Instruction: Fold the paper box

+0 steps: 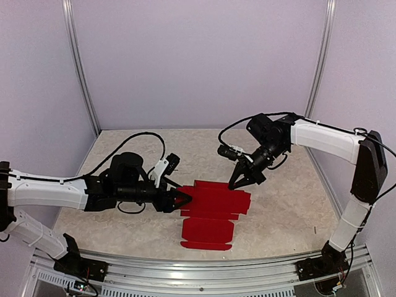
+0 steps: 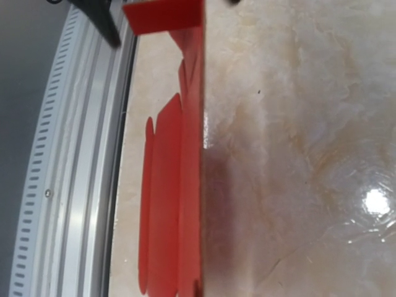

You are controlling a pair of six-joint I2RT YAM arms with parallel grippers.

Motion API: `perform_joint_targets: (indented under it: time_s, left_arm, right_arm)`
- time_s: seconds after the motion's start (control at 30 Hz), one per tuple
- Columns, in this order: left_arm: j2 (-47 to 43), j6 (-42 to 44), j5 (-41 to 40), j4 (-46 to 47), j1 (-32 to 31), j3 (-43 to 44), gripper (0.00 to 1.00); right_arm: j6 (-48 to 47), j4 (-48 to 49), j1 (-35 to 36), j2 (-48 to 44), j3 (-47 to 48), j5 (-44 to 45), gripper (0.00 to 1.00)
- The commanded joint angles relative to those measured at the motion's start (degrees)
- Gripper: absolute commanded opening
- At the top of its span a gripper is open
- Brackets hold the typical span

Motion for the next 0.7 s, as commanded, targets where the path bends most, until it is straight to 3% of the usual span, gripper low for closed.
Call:
perform_joint_targets:
  time_s: [0.0,0.2,0.33,0.47,0.67]
  left_arm:
    - [0.35,-1.17,1.24,4.51,-1.03,-3.33,0.56]
    - [1.8,-0.46,1.43,5.59,-1.06,-3.6,0.23]
    - [2.87,-0.19,3.07,7.55,-1.13,-3.54,0.07]
    - [4.45,0.99,3.73,6.84,-1.49,-2.26,0.0]
    - [4.79,3.4,4.25,5.48,-2.38,-0.63,0.0]
  right_arm:
    - [0.79,-0.04,-0.78,-0.78,-0.74,-1.4,0.0]
    - [1.15,-0.69,-0.81,-1.21,-0.61,-1.21,0.02]
    - [-0.09,-3.62,-0.86,-1.59,1.42,-1.52,0.27]
    - [0.39,-4.93,-0.36,-1.46,4.99,0.42,0.41]
    - [2.13,-4.67,4.15,1.6,9.86,8.99,0.43]
